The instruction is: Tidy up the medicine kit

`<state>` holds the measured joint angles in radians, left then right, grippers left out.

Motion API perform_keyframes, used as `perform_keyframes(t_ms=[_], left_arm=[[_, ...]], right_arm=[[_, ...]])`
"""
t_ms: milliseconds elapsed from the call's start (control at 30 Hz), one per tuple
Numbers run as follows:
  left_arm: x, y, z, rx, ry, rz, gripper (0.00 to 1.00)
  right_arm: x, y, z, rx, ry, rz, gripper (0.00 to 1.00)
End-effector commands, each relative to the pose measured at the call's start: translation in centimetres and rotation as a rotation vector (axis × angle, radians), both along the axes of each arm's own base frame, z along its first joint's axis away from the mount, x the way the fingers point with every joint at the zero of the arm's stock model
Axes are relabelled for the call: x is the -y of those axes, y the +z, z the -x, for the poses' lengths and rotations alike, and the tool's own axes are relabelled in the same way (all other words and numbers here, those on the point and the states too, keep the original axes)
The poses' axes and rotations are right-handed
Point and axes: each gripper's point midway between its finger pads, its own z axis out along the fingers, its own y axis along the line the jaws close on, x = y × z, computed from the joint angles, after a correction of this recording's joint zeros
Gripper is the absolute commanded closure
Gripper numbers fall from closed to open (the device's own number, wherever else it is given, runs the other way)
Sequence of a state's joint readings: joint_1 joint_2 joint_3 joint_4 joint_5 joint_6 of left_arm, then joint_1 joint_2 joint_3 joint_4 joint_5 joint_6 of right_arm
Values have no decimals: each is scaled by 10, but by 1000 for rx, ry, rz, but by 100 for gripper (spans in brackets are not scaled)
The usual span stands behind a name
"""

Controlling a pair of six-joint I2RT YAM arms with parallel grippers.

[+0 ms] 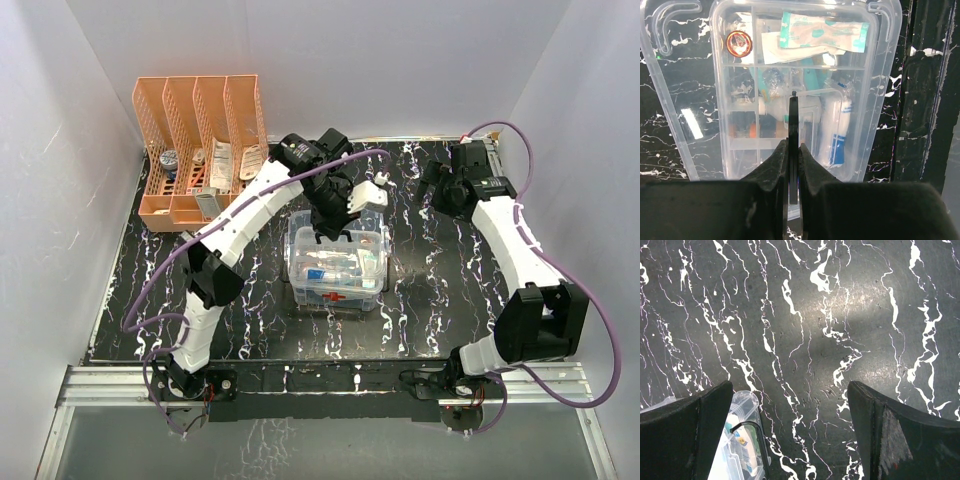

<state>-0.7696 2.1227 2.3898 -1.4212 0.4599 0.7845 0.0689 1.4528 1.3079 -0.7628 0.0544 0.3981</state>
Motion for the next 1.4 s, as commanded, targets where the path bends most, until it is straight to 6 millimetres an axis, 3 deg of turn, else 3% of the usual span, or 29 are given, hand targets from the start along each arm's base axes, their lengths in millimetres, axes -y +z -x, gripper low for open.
perform_keyframes(t_ms=[0, 500, 1167, 1367], left_arm=[[4, -4, 8, -44, -21, 5, 100], [13, -33, 22, -84, -110, -45, 100], [26, -71, 16, -102, -140, -98, 100], [31, -72, 24, -122, -135, -97, 100]], right_arm=[[10, 19, 3, 68, -28, 10, 2], [24, 24, 20, 80, -67, 9, 2], [29, 35, 51, 99, -84, 14, 2], [33, 38, 62, 99, -97, 37, 2]])
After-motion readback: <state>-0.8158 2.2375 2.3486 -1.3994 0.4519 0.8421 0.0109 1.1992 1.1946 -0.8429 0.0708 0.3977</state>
